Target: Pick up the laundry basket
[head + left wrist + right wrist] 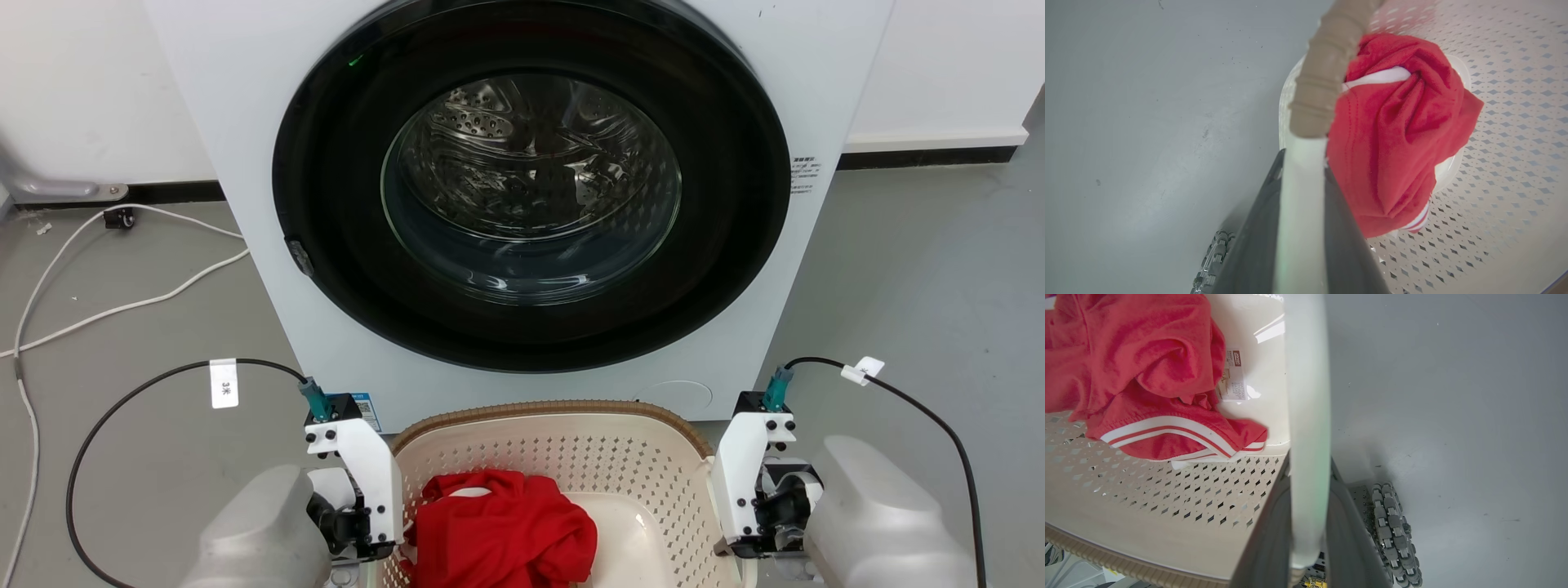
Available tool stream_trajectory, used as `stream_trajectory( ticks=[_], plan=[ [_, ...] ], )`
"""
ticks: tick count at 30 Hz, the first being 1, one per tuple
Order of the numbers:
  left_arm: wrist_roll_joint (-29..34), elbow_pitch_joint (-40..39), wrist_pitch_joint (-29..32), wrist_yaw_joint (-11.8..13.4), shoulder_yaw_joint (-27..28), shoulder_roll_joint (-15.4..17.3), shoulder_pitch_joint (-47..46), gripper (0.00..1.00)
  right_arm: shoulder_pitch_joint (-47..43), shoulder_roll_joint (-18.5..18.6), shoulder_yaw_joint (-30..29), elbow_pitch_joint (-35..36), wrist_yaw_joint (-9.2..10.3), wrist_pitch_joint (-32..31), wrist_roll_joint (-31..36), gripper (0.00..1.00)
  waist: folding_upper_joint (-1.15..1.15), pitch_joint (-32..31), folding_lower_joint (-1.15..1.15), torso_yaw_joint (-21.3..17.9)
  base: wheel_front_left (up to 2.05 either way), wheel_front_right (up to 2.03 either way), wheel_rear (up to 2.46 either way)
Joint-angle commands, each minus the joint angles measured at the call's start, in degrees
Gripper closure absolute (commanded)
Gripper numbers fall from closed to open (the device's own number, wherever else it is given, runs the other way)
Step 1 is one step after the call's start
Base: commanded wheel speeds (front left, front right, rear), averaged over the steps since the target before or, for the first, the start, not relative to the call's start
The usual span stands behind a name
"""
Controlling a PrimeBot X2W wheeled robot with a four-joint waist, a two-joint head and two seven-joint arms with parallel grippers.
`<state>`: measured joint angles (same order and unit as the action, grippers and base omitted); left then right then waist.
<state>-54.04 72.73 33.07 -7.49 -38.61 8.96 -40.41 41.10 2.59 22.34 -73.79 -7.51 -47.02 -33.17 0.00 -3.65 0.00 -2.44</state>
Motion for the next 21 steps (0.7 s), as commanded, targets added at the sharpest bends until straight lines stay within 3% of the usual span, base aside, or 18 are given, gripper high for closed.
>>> stream_trajectory(
  ticks=[1, 21],
  plan=[
    [-0.06, 0.16, -0.27, 0.05, -0.15, 0.68, 0.61, 1.0, -0.53, 0.55, -0.2, -0.15, 0.04, -0.1, 0.62, 1.0, 0.0, 0.04, 0.0, 0.0, 0.0, 0.0, 0.0],
    [-1.33, 0.42, -0.33, 0.05, -1.35, 0.6, 0.46, 1.0, -0.5, 0.56, -0.63, -0.15, 0.04, -0.89, 1.03, 1.0, 0.0, 0.04, 0.0, 0.11, 0.0, 0.0, 0.0]
  ],
)
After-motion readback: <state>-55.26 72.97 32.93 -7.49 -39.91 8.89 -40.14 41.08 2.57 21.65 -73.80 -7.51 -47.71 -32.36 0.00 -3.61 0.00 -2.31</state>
